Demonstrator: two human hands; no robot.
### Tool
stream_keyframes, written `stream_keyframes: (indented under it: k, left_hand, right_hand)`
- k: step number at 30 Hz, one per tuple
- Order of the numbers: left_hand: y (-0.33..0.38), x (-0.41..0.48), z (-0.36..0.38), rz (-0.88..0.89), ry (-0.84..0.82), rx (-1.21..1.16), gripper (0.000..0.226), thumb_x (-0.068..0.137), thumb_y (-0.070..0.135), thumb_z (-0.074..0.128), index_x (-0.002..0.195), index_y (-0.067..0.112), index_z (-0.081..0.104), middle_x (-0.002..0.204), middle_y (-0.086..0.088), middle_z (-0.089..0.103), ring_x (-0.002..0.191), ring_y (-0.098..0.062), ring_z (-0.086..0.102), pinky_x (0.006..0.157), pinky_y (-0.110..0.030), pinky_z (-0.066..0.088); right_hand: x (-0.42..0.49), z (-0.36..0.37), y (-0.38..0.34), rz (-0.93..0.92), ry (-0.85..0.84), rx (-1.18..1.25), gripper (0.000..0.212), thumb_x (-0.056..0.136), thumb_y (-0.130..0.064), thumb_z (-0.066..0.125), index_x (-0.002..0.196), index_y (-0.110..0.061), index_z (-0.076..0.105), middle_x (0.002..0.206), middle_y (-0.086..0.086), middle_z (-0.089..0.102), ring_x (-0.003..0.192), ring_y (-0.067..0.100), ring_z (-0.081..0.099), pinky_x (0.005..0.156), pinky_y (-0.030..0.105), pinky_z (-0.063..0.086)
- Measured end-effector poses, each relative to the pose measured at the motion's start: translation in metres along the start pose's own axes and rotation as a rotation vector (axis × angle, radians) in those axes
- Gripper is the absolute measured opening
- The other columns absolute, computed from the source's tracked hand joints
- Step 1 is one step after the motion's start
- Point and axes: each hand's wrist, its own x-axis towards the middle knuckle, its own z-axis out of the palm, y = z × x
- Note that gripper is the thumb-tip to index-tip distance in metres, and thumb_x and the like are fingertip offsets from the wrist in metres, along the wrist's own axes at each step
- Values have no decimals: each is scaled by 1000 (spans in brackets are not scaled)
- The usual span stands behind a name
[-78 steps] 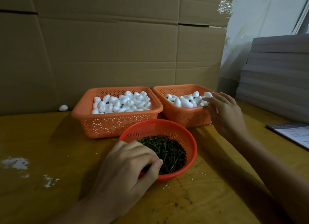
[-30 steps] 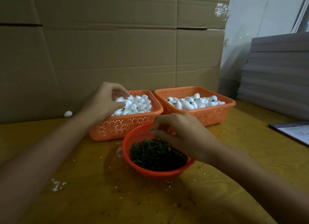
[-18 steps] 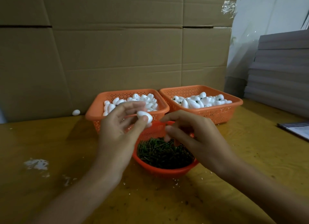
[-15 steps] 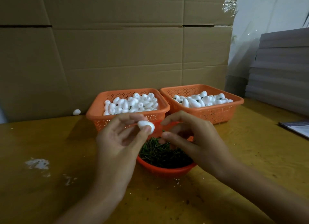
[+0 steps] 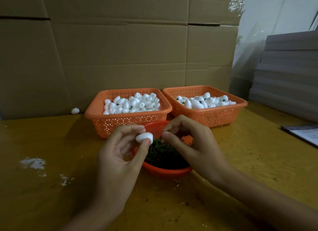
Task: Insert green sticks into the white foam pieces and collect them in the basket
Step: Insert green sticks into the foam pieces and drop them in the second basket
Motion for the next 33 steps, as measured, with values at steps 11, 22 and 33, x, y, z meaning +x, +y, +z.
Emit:
stream_keyframes:
  k: [11, 22, 33]
  left_hand:
    - [4, 3, 1, -28, -9, -51, 28, 84, 17, 82, 105, 33, 73, 113, 4, 76, 115, -17, 72, 94, -21, 56]
    - [-3, -2, 1, 208, -80, 185, 45, 82, -8, 81, 110, 24, 69, 114, 3, 70, 112, -26, 70, 85, -23, 59]
    - [-4, -2, 0, 217, -35, 303, 34, 83, 16, 84, 113, 25, 72, 111, 8, 66, 106, -25, 67, 82, -38, 61]
  right_hand:
    - [0, -4, -1, 75, -24, 143, 11, 97, -11, 67, 97, -22, 66, 96, -4, 79, 95, 18, 76, 81, 52, 60]
    - [1, -4, 2, 116, -1, 176, 12, 98, -6, 67, 97, -17, 67, 94, -3, 79, 91, 17, 75, 78, 27, 59]
    - [0, -3, 2, 122, 0, 160, 15, 97, -4, 67, 94, -19, 66, 92, -4, 79, 84, 14, 75, 74, 23, 57]
